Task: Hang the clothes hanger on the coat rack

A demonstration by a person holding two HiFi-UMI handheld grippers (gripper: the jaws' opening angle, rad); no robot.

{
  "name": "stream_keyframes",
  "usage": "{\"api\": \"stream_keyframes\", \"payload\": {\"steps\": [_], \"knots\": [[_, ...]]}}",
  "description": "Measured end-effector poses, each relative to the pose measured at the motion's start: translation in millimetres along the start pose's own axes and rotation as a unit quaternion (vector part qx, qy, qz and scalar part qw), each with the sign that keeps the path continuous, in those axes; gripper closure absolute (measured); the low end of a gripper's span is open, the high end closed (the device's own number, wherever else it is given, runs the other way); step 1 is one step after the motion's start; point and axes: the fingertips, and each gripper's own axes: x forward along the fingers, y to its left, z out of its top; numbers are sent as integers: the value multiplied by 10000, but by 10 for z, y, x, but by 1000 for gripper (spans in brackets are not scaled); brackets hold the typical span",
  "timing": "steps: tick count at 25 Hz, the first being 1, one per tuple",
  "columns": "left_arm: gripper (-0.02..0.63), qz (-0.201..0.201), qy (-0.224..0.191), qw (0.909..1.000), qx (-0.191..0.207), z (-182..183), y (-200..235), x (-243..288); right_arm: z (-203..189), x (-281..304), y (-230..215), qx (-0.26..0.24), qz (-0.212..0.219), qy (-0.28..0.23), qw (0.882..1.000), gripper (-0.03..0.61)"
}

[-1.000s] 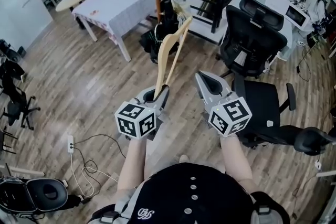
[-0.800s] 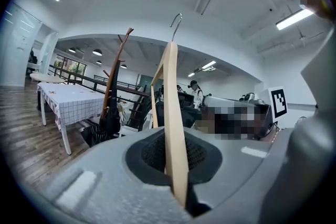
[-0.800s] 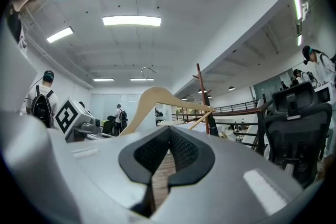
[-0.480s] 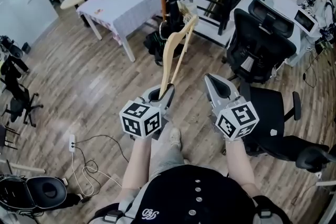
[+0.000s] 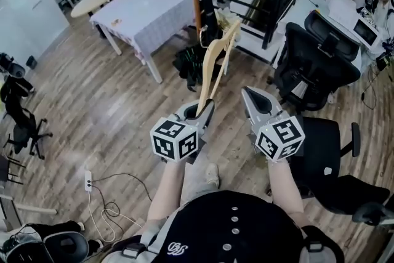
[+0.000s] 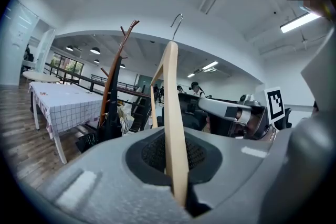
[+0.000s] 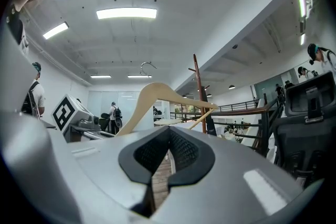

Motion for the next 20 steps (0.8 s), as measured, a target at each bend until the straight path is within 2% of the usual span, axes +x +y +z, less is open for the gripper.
{"api": "stream_keyframes", "payload": {"steps": [2,12,20], "knots": [[611,-58,33,9999,83,98,143,93,42,193,-63,7,4,-25,10000,584],[611,-273,21,9996,6,441,837,606,105,998,-480,105,-193,-133,9997,584],[611,-273,146,9995,7,504,1217,776,43,1408,-555,155,-153,-155,9996,584]]}}
